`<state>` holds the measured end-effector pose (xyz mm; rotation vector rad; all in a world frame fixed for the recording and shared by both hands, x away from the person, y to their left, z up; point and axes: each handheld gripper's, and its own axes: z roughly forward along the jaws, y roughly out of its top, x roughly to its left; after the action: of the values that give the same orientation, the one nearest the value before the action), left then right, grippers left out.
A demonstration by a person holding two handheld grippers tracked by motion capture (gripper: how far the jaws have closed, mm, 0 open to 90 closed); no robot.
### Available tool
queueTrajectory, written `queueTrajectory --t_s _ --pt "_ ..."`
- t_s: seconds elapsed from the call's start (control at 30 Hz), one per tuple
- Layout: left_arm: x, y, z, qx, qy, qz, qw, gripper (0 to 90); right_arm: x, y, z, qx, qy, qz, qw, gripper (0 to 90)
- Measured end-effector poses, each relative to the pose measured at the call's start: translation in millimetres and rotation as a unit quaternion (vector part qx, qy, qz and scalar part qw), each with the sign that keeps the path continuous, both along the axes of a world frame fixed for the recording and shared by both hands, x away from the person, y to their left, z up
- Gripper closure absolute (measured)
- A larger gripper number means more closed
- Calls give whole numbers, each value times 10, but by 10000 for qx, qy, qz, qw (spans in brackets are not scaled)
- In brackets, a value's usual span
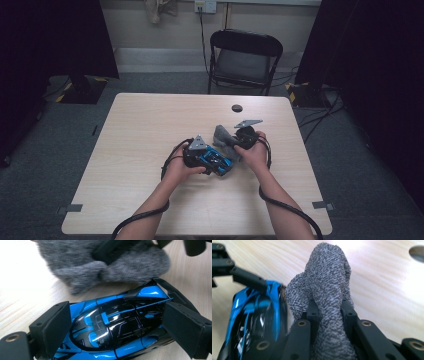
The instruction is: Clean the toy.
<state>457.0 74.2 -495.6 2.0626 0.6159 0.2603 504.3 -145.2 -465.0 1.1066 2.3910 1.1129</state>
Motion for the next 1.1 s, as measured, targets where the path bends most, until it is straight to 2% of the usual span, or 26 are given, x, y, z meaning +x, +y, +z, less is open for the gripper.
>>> queueTrajectory --t_s 0.23,0.43,0.57,0.83,1.1 --pt "-4 -5 0 -1 -6 -8 10000 91 94 266 -74 -173 -38 66 9998 740" --pt "3 3 -2 -23 8 -2 10000 92 81 395 -165 -238 -14 387 9990 742" --pt "3 2 -2 -26 9 -12 10000 93 59 344 -188 -98 85 499 9987 745" --pt "5 -7 11 18 49 -34 10000 99 -15 252 -169 -167 113 701 9973 748" --pt "2 -4 10 -10 48 -55 10000 106 -87 126 -172 -114 144 770 9969 749"
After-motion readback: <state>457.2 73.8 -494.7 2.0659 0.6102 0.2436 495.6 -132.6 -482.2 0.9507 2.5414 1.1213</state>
